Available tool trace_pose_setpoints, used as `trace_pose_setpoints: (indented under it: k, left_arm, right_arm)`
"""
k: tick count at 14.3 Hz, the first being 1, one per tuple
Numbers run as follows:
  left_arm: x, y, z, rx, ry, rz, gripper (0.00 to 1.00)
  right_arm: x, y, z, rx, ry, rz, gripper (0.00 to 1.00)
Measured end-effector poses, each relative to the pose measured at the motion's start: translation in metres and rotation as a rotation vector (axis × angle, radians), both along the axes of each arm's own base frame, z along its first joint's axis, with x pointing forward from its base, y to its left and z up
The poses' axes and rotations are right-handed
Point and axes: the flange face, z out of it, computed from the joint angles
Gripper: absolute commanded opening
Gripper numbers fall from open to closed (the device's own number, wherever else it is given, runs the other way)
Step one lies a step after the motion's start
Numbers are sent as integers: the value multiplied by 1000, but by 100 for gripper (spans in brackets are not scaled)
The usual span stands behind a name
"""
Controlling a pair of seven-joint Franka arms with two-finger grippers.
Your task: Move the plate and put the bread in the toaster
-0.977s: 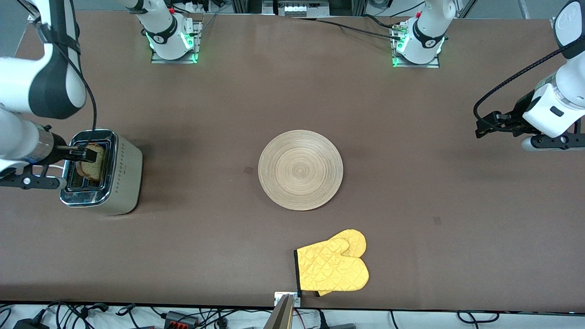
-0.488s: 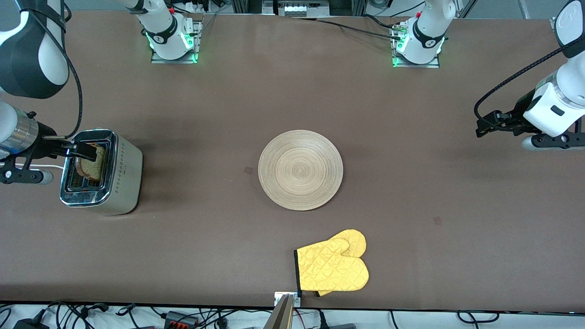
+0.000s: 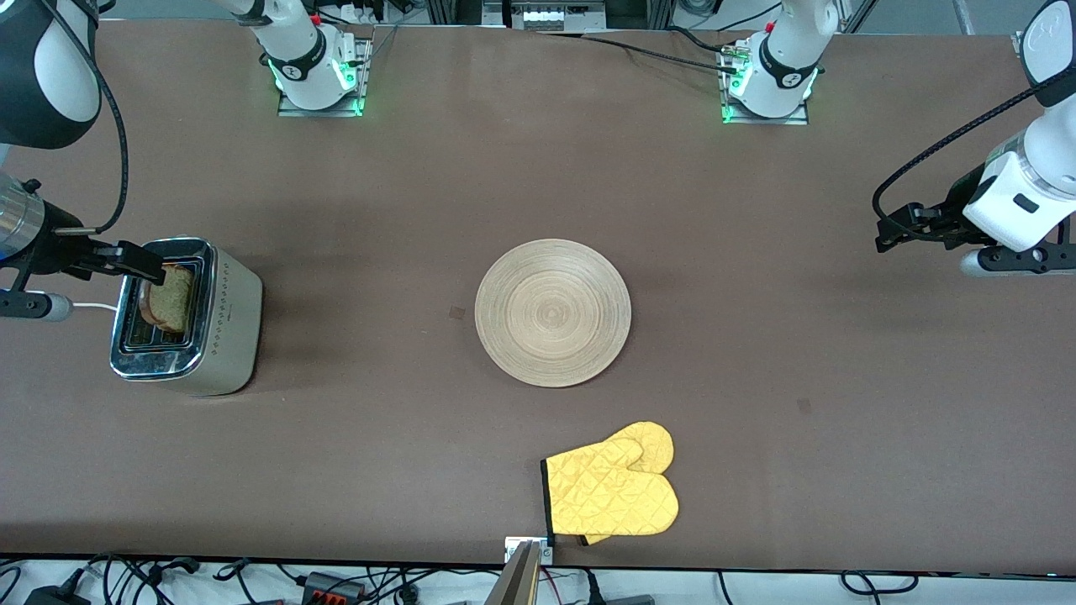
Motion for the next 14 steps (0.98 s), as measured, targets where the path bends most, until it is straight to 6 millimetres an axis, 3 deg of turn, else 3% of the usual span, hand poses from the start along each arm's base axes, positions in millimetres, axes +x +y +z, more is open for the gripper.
trace_pose_setpoints:
  k: [6, 11, 14]
  left_arm:
    - [-7, -16, 13, 7, -13, -26, 100]
    - [-7, -11, 13, 8, -6, -18, 100]
    - [-7, -11, 13, 8, -6, -18, 100]
  right_arm:
    - [0, -15, 6, 26, -14, -14, 100]
    - [2, -40, 18, 76, -82, -26, 100]
    - [-2, -39, 19, 71, -78, -19, 100]
